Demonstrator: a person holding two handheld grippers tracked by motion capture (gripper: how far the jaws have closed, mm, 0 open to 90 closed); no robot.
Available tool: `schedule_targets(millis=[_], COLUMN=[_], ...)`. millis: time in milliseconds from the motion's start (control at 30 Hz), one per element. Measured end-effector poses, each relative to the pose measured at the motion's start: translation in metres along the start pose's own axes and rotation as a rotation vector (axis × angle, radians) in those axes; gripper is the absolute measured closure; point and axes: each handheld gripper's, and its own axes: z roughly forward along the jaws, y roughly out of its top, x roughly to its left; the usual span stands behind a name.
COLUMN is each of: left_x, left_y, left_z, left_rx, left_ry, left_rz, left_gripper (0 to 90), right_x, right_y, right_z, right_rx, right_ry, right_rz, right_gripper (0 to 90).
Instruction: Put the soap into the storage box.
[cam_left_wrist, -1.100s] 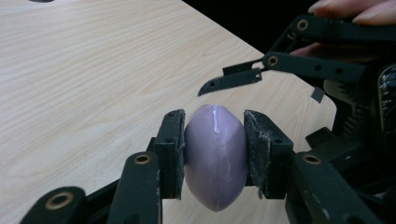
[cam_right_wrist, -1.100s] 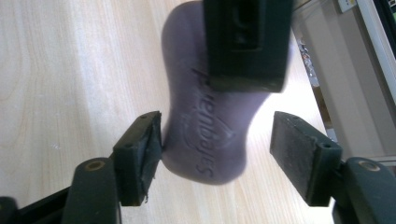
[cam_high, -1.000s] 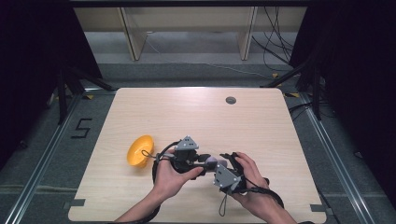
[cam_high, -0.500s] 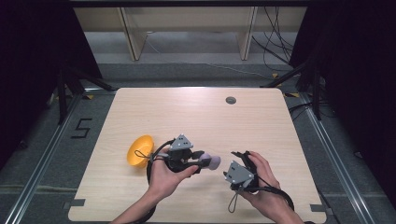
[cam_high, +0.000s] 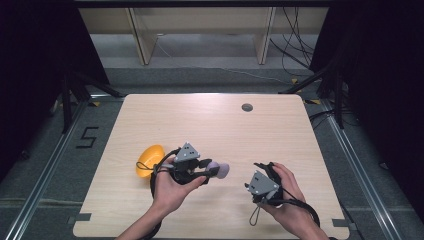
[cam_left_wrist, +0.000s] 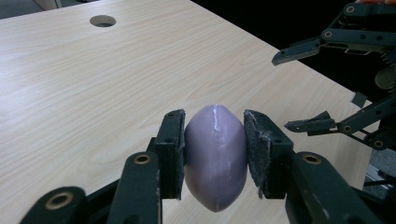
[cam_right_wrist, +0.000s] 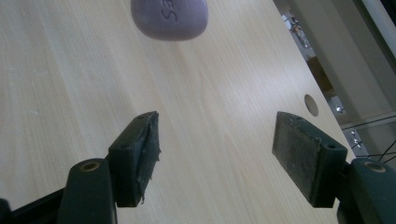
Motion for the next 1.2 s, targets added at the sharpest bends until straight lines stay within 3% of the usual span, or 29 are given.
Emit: schedule_targets(millis=[100,233,500,733,833,1200], left_x=[0.0,0.002,0.007,0.013,0.015,0.021], left_y=[0.0,-0.001,-0.001,-0.002,-0.003,-0.003], left_z=[-0.003,-0.006,-0.012,-0.02,-0.023,-0.033], left_rx=[0.005,0.011,0.005,0.002,0.0,-0.011], left_ry=[0.023,0.037,0.048,0.068,0.085,0.11], left_rz=[-0.001,0.019,0.003,-0.013,-0.018,-0.012], left_gripper=[59.5,59.5,59.4,59.4,59.4,59.4], right_x=[0.001,-0.001,0.0,-0.001,0.0,-0.001], right_y=[-0.001,-0.002,-0.004,-0.004,-0.004,-0.005], right_z=[0.0,0.001,0.001,0.002,0.002,0.004], right_rx=[0.007,0.003,0.016,0.012,0.018,0.017], right_ry=[-0.002,0.005,0.009,0.013,0.01,0.02], right_rz=[0.027,0.009,0.039,0.022,0.043,0.033], right_gripper=[32.6,32.6,32.6,32.6,32.5,32.5])
